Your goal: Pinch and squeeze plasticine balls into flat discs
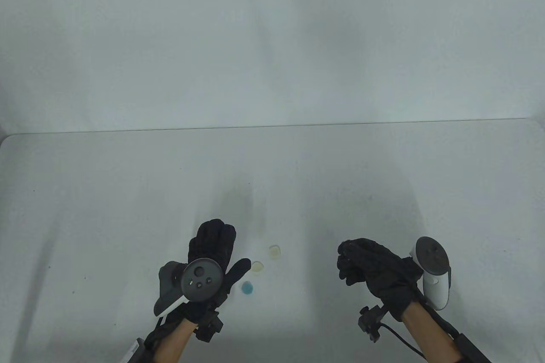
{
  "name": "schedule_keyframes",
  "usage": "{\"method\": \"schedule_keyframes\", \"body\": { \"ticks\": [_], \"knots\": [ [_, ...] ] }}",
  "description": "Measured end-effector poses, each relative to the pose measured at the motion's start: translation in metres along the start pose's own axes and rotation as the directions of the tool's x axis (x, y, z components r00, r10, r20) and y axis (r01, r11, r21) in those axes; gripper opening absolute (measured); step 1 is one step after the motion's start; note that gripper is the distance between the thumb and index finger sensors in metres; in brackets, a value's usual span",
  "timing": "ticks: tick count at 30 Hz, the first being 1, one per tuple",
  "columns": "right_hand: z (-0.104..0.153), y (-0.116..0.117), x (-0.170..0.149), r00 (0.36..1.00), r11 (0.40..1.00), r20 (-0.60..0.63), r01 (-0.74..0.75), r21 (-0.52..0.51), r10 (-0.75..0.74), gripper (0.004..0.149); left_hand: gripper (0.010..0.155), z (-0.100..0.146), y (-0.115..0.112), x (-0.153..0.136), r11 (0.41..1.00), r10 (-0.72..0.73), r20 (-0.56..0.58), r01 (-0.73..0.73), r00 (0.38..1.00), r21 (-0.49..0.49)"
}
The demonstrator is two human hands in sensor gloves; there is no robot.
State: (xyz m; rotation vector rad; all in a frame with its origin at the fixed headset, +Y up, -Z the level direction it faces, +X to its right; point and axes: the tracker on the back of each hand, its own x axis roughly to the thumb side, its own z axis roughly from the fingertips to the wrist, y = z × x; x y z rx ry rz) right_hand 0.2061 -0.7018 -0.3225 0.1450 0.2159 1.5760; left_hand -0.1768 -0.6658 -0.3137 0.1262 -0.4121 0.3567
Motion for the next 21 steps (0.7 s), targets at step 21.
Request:
{"method": "schedule_keyframes", "body": {
  "ticks": [21],
  "knots": [
    [0.006,0.001,0.004,1.000,0.995,0.004,-0.017,-0.099,0.017,0.042,0.080,0.000,0.000,0.000,1.000,-0.004,-0.001,0.004,1.000,-0.003]
  ]
}}
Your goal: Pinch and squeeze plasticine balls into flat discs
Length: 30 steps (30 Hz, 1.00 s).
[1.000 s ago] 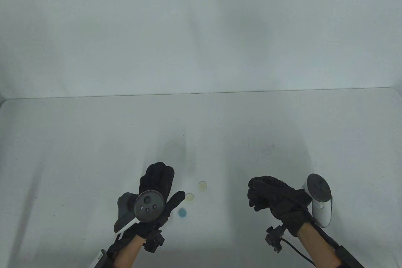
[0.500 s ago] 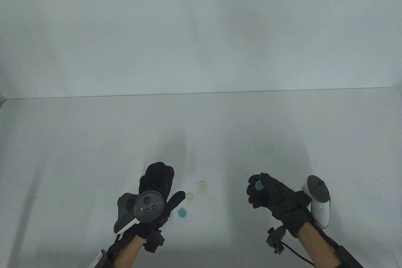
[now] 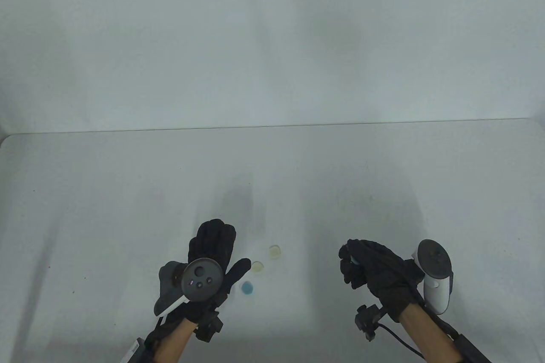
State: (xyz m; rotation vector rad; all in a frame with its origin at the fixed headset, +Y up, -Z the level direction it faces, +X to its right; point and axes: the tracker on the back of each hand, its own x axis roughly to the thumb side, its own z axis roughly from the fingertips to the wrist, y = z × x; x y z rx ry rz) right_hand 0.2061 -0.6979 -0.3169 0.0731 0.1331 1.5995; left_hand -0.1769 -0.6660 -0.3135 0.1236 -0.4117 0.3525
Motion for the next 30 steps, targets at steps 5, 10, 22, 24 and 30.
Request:
{"method": "schedule_keyframes", "body": {
  "ticks": [5,10,22,24,30],
  "knots": [
    [-0.005,-0.001,-0.008,0.991,0.981,-0.037,0.131,0.142,-0.127,0.076,0.080,0.000,0.000,0.000,1.000,-0.001,-0.002,0.001,1.000,-0.002],
    [-0.006,-0.001,-0.007,0.992,0.983,-0.036,0.121,0.138,-0.117,0.060,0.080,0.000,-0.001,0.000,1.000,-0.002,-0.004,0.002,1.000,-0.006],
    [-0.003,-0.003,0.002,0.999,0.998,-0.005,0.049,0.051,-0.048,0.043,0.080,-0.001,-0.001,0.000,1.000,-0.003,-0.001,0.003,1.000,-0.007],
    [-0.003,-0.003,0.000,0.998,0.997,-0.010,0.062,0.043,-0.062,0.043,0.080,-0.001,-0.001,0.000,1.000,-0.002,-0.001,0.002,1.000,-0.007],
    [-0.006,-0.001,-0.008,0.994,0.982,-0.036,0.110,0.155,-0.106,0.075,0.080,-0.001,-0.001,0.000,1.000,-0.002,-0.002,0.002,1.000,-0.008]
  ]
}}
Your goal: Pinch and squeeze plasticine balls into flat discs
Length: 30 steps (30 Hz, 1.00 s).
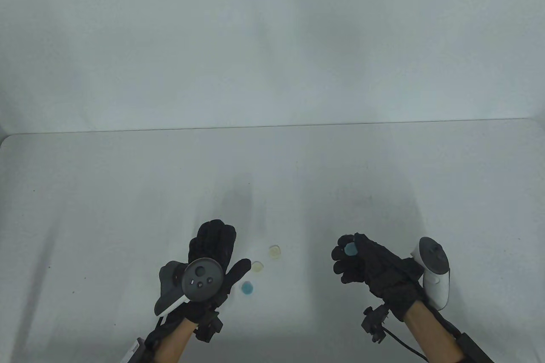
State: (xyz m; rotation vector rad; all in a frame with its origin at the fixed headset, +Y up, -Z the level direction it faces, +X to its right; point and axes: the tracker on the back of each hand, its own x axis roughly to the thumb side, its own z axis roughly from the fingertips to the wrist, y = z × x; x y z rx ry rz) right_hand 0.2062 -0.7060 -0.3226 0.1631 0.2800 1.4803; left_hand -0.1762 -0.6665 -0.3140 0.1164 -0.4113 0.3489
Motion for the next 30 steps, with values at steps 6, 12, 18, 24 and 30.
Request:
{"method": "schedule_keyframes", "body": {
  "ticks": [6,12,18,24,30],
  "knots": [
    [-0.001,0.001,0.002,0.999,0.998,-0.004,-0.049,-0.031,0.048,0.052,0.080,0.000,0.000,0.000,1.000,-0.001,-0.003,0.001,1.000,-0.001],
    [0.001,0.001,0.009,0.987,0.979,0.008,-0.159,-0.124,0.161,0.045,0.080,0.000,0.000,0.000,1.000,-0.002,-0.002,0.002,1.000,-0.004],
    [0.002,-0.001,0.005,0.995,0.989,0.012,-0.099,-0.107,0.101,0.055,0.080,0.000,0.000,0.000,1.000,-0.002,-0.001,0.002,1.000,0.001],
    [0.000,-0.001,0.001,1.000,0.999,-0.002,-0.013,-0.043,0.013,0.069,0.080,0.000,0.001,0.000,1.000,-0.001,-0.002,0.001,1.000,0.003],
    [0.001,-0.002,0.006,0.999,0.995,0.010,-0.051,-0.085,0.052,0.041,0.080,0.000,0.001,0.000,1.000,-0.001,-0.001,0.001,1.000,0.002]
  ]
}}
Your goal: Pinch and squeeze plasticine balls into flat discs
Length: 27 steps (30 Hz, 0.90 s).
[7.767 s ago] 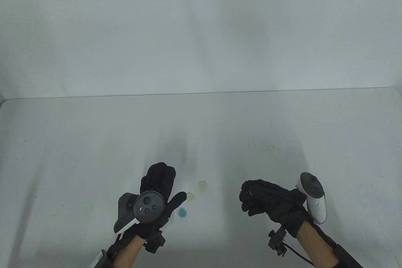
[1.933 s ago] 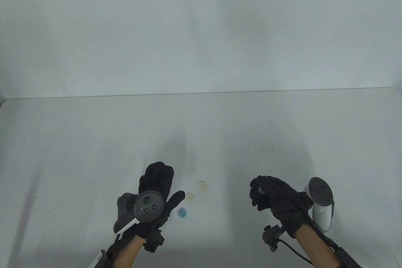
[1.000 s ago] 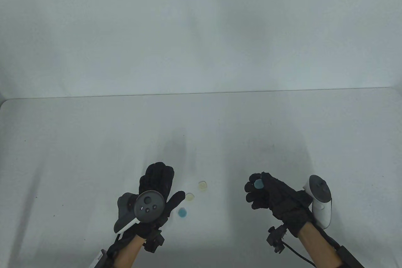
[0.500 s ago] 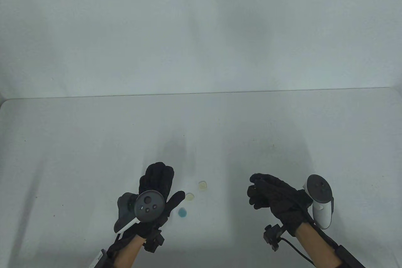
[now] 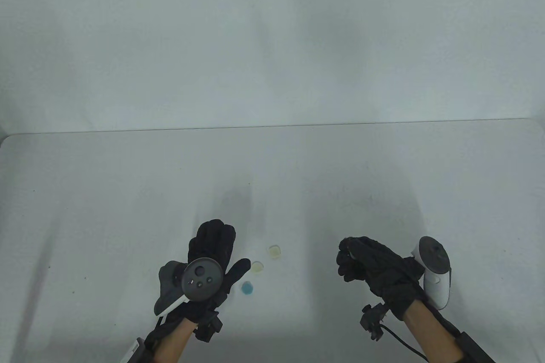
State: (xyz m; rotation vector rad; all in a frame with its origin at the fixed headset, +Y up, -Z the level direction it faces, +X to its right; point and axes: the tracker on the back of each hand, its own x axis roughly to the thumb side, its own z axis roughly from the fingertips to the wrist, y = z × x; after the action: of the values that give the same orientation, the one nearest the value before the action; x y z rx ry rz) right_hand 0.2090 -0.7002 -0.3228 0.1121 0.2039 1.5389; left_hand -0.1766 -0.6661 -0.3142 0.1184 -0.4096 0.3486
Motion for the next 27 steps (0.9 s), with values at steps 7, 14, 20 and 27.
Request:
{"method": "schedule_keyframes", "body": {
  "ticks": [7,14,20,27],
  "knots": [
    [0.003,0.001,0.004,0.997,0.996,0.030,-0.065,-0.053,0.067,0.041,0.080,0.000,0.000,0.000,1.000,0.000,0.003,0.000,1.000,0.004],
    [-0.002,-0.001,-0.009,0.995,0.992,-0.002,0.101,0.072,-0.101,0.076,0.080,0.000,0.001,0.000,1.000,-0.001,0.000,0.001,1.000,0.008],
    [-0.002,-0.001,-0.008,0.999,0.999,-0.016,0.044,0.029,-0.043,0.063,0.080,0.000,0.001,0.000,1.000,-0.002,-0.004,0.002,1.000,0.005],
    [0.002,-0.002,-0.002,0.999,0.995,0.000,-0.037,-0.094,0.037,0.044,0.080,0.000,0.001,0.000,1.000,-0.003,-0.002,0.003,1.000,0.002]
  ]
}}
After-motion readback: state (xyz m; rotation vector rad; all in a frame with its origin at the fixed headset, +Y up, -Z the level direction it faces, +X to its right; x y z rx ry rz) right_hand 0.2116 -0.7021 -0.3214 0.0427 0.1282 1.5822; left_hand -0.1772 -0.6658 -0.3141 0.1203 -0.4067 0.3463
